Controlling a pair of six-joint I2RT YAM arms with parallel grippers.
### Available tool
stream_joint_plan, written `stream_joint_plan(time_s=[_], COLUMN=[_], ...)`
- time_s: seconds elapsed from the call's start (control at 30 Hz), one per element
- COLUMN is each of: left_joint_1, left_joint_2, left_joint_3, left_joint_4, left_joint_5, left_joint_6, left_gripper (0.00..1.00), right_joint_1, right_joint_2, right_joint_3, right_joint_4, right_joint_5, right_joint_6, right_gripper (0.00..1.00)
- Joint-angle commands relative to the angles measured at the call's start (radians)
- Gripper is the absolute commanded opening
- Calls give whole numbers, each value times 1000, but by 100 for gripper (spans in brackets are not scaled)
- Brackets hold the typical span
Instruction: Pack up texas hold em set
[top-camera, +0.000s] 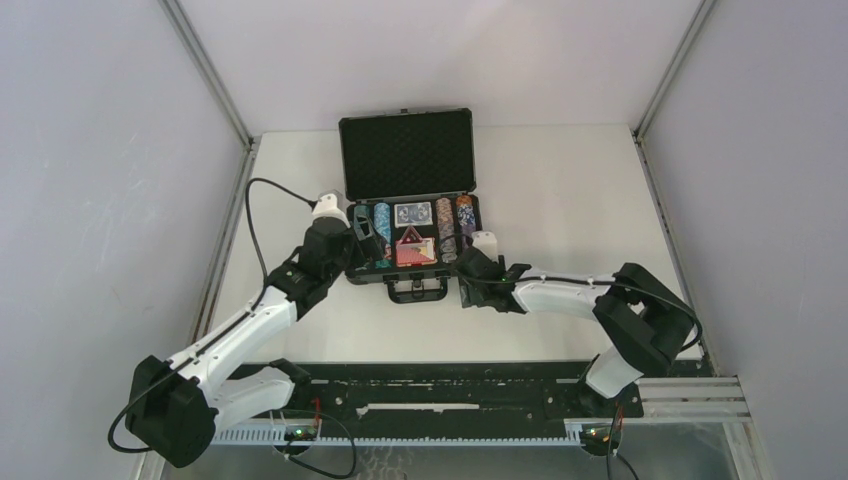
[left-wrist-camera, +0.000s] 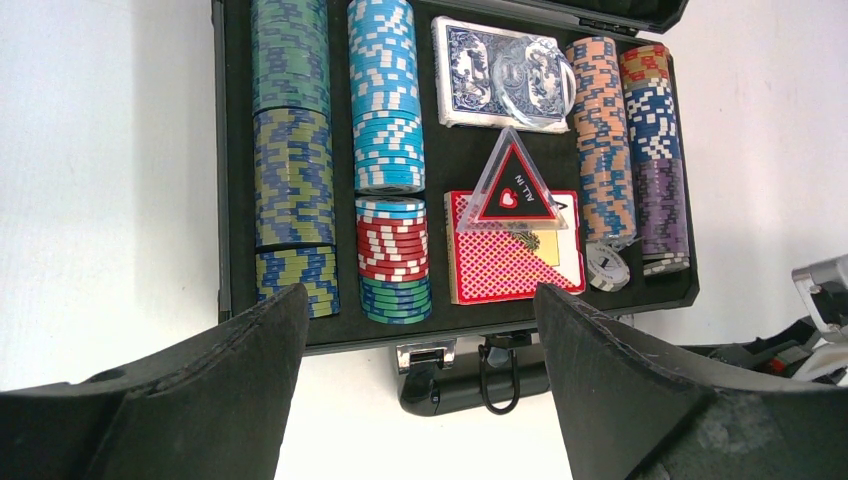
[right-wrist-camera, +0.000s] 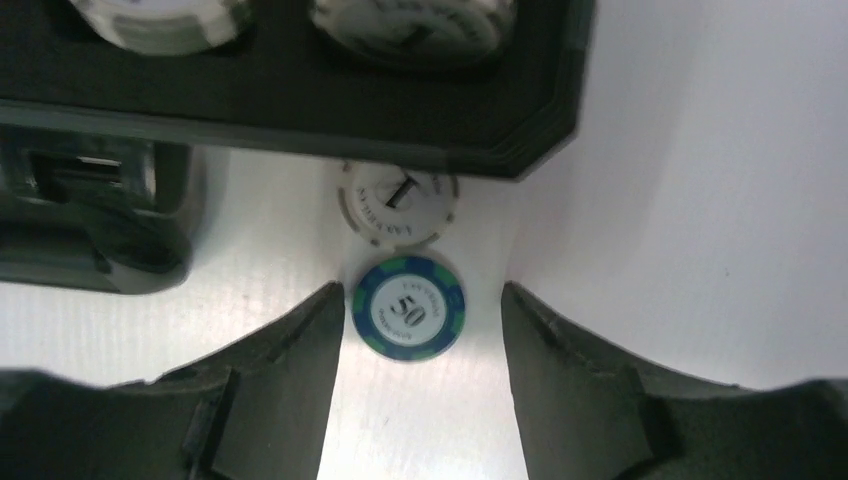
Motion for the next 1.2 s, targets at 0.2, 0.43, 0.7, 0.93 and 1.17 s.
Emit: stream_joint_plan(time_s=[0.2,0.43,0.7,0.93,1.17], left_joint_1=[-3,-4,-12,-28,-34], left_joint_2=[-35,-51,-81,-106,-156], left_joint_3=[-7,-11,-25,-35,-70], left_joint_4=[21,20,16,6,-10], left_joint_5=[-8,1,0,-11,-34], left_joint_6=[-3,-8,-13,-22,-24], left_gripper=[88,88,88,88,88], right_joint_1=[34,78,160,246,348], right_joint_2=[53,27,12,-46,-81], right_joint_3=[27,28,26,-16,-45], right_joint_4=[25,-40,-97,-114,-138], right_joint_5=[1,47,87,49,49], right_joint_6=[7,34,101,175,247], right_gripper=[51,49,46,46,47])
